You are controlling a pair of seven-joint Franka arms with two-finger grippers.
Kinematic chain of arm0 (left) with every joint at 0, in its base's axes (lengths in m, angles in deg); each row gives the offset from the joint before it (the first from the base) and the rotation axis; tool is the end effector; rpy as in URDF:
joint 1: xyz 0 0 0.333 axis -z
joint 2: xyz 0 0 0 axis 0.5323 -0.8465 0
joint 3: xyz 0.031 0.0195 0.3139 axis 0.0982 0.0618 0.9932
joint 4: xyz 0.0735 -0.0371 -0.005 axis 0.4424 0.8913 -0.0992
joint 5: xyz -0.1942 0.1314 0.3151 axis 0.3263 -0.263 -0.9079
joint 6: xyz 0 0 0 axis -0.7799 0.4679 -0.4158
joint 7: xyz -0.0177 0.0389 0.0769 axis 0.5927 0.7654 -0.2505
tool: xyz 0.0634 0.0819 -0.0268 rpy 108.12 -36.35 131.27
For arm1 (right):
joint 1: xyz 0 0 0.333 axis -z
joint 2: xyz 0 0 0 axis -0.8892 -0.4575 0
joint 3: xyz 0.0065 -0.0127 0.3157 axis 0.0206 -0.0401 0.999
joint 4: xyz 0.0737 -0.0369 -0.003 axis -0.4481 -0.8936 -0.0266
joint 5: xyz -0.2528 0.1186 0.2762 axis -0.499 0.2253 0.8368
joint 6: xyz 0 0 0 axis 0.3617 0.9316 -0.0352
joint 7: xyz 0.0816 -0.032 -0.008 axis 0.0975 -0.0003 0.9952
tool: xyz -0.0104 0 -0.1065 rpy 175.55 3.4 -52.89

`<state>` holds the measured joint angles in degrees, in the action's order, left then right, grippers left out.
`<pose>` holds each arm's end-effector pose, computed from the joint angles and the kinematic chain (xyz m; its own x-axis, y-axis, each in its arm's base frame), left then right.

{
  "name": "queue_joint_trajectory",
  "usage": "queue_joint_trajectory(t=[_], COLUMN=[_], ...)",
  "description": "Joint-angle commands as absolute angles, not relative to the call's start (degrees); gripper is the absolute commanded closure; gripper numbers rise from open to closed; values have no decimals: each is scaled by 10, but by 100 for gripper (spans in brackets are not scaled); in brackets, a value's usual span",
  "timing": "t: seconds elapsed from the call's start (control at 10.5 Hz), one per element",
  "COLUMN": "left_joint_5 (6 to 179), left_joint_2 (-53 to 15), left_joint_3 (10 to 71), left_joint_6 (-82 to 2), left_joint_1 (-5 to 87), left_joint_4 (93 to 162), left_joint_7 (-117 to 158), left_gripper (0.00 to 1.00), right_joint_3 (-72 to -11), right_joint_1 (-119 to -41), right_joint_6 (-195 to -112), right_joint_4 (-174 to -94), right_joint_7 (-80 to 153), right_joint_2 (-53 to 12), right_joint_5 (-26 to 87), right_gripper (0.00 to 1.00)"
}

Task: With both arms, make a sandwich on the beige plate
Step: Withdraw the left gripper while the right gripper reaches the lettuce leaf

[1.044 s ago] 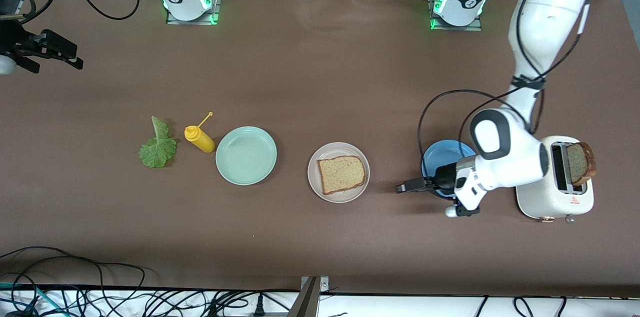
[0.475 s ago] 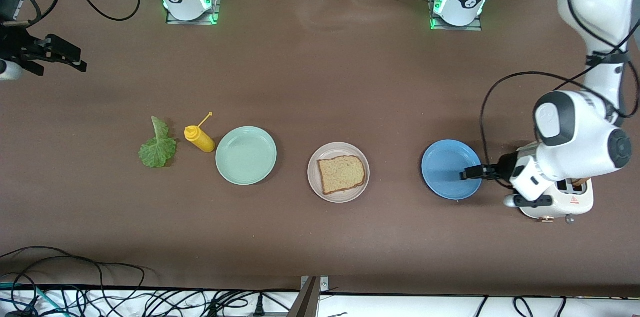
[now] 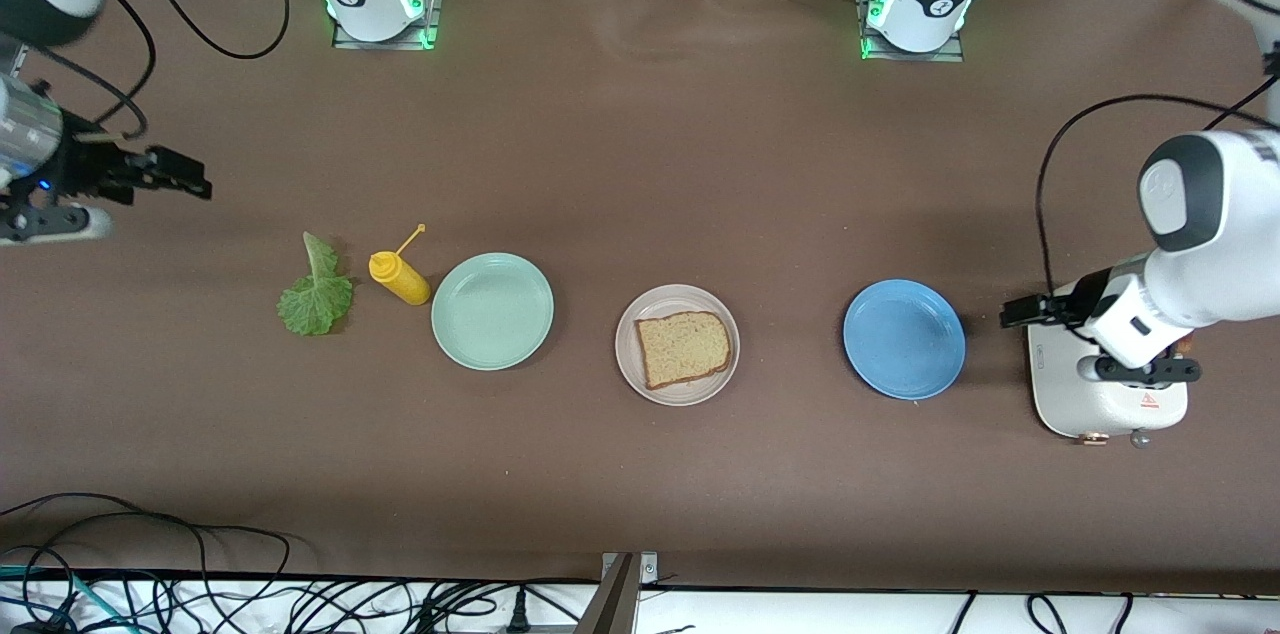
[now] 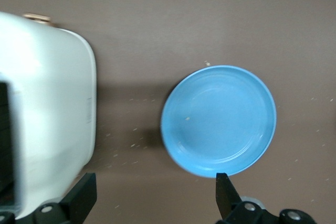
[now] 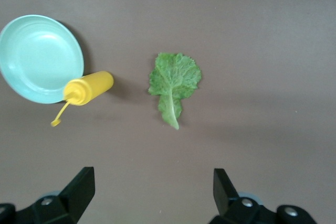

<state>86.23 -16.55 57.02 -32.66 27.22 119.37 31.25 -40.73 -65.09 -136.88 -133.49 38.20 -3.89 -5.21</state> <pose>0.6607 0.0361 0.3896 0.9966 -0.0035 -0.0827 0.0016 -0.9981 0.0616 0.5856 -0.0191 0.5043 0.9916 0.0752 -0.1055 0.0729 -0.9970 -0.0249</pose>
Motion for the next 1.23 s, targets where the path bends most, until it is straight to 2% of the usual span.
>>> queue_joint_trajectory(t=[0.0, 0.09, 0.38, 0.76, 0.95, 1.14], left_joint_5=[798, 778, 773, 777, 800, 834], left_joint_2=[-106, -92, -47, 4, 24, 34], left_joint_3=[571, 570, 570, 571, 598, 656], left_joint_6=[-306, -284, -238, -187, -161, -145], left_joint_1=[275, 279, 285, 307, 323, 370], left_joint_4=[1219, 1218, 1217, 1214, 1207, 1189], left_joint_7=[304, 304, 307, 306, 295, 287], left_gripper=[0, 0, 0, 0, 0, 0], right_joint_3=[-406, -407, -406, -407, -407, -407], right_joint_1=[-650, -650, -651, -651, -650, -649], right_joint_6=[-1457, -1484, -1539, -1780, -1856, -1882], right_joint_4=[-1431, -1459, -1475, -1638, -1646, -1646], right_joint_7=[378, 379, 379, 379, 379, 379], right_joint_2=[-26, -32, -87, -96, -145, -169], right_joint_5=[-66, -66, -67, -67, -66, -66], right_gripper=[0, 0, 0, 0, 0, 0])
